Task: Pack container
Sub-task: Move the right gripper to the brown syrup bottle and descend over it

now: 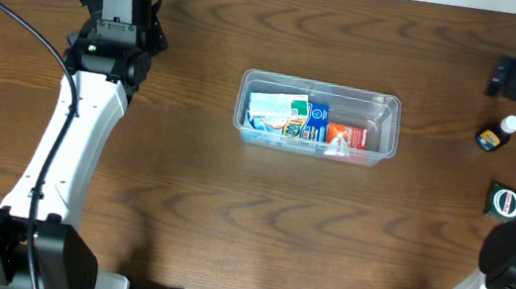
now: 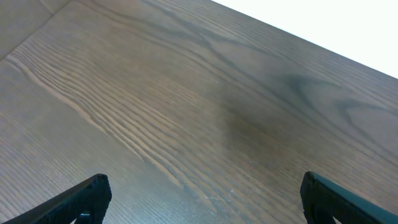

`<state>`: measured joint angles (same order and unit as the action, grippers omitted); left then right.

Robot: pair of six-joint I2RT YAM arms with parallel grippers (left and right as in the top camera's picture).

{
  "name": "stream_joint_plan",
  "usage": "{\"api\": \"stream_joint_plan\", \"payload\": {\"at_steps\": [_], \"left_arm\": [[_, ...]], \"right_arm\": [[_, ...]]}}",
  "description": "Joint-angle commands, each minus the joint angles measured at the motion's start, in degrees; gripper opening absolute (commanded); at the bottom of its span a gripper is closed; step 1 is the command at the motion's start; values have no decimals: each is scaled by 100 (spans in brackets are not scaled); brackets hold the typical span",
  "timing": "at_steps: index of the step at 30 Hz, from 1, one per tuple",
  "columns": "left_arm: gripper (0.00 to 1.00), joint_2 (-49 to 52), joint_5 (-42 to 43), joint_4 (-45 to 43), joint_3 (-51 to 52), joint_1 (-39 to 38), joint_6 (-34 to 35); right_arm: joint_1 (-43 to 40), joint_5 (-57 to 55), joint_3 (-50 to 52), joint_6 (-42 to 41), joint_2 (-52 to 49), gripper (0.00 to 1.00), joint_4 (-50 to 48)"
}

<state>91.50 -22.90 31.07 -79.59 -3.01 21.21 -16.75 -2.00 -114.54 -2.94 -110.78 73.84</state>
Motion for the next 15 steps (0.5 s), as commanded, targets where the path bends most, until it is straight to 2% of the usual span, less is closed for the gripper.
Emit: {"api": "stream_joint_plan", "payload": {"at_steps": [1, 10, 15], "left_arm": [[98, 13, -68, -2, -20, 20, 74], [98, 13, -68, -2, -20, 20, 74], [98, 13, -68, -2, -20, 20, 74]], "right_arm": [[-289, 144, 7, 573, 52, 99, -83], [-579, 358, 26, 1296, -72, 99, -170], [-601, 356, 28, 1414, -328, 92, -195]]}}
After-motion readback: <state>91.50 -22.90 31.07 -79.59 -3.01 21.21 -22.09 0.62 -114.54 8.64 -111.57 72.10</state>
